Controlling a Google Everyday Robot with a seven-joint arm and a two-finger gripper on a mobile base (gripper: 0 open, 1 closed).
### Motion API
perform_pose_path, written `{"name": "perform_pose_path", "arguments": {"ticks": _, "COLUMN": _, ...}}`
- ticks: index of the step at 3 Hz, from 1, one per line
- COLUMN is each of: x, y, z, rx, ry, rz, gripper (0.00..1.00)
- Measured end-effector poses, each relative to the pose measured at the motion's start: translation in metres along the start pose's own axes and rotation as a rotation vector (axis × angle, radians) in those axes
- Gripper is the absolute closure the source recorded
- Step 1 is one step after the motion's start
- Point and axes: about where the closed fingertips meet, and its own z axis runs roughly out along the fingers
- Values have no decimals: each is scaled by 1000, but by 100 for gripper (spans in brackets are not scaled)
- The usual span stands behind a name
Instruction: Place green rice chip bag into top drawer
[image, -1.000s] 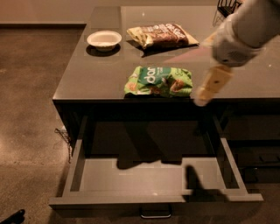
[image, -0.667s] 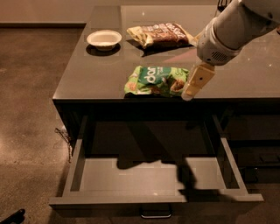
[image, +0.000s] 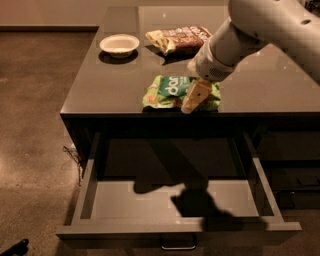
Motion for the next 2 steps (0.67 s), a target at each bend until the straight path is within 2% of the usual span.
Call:
{"name": "perform_pose_path", "arguments": {"ticks": 1, "x": -4, "y": 2, "z": 18, "rx": -33, "ry": -21, "rz": 6, "gripper": 41}}
{"name": "perform_pose_path", "arguments": {"ticks": 2, "x": -7, "y": 11, "z": 14, "rx": -49, "ry": -47, "rz": -1, "gripper": 64}}
